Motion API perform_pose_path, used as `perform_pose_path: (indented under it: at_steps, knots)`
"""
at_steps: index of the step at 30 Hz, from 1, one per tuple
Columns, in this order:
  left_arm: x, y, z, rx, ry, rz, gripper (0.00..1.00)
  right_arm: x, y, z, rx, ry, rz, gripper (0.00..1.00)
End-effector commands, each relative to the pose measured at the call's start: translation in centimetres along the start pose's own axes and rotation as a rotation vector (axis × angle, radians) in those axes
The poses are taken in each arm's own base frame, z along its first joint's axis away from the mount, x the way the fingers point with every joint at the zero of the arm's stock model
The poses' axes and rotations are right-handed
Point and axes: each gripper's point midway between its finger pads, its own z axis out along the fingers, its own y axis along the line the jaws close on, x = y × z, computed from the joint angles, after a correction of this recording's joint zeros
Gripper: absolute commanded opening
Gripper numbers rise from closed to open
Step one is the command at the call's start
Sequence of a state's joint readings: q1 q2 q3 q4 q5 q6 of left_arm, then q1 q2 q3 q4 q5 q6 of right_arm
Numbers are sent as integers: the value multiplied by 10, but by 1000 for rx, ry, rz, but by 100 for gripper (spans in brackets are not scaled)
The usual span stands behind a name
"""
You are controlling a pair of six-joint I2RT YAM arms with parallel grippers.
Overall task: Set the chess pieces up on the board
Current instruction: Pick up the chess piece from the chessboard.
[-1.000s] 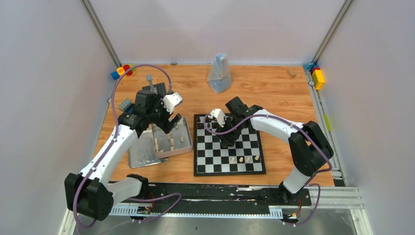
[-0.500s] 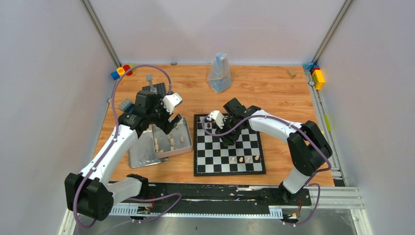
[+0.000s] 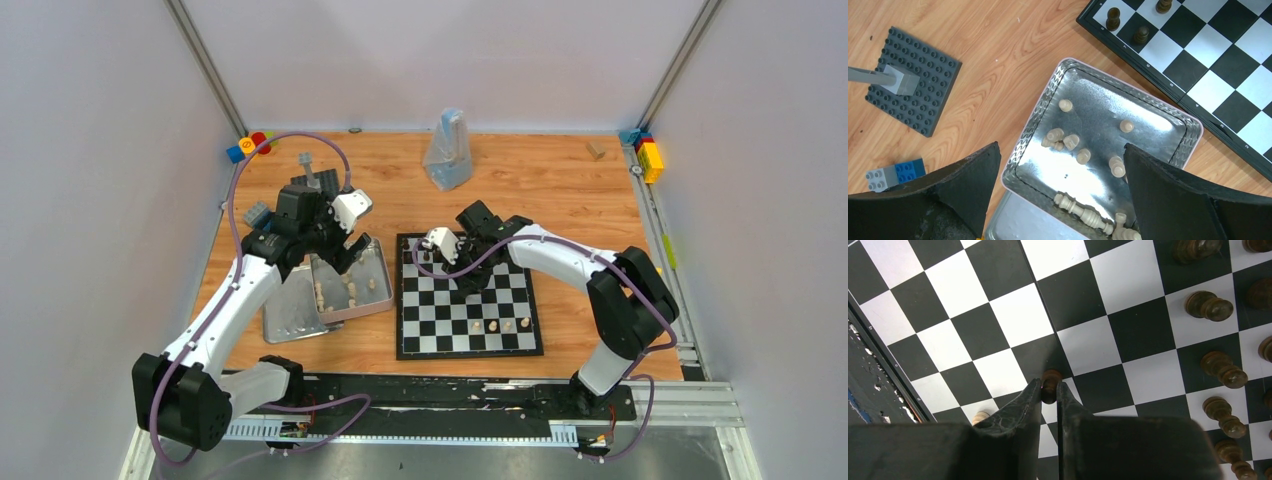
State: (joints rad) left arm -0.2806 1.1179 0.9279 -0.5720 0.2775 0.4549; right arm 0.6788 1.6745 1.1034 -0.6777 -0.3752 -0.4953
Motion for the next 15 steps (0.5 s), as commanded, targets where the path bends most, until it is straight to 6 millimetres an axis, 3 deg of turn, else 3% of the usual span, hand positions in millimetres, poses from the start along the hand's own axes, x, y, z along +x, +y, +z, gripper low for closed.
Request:
perform_pose_path:
  at_steps: [1,7,15]
  knots:
    - [-8,4,-5,-27,-38,-2,100,-18,-7,-17,51,-40,-34,0]
    - [-9,8,-7,-48,-39,4,100,-18,-22,-41,123,-57,-15,0]
    - [-9,11,-9,-67,-39,8,100,6,-59,-75,216,-73,96,0]
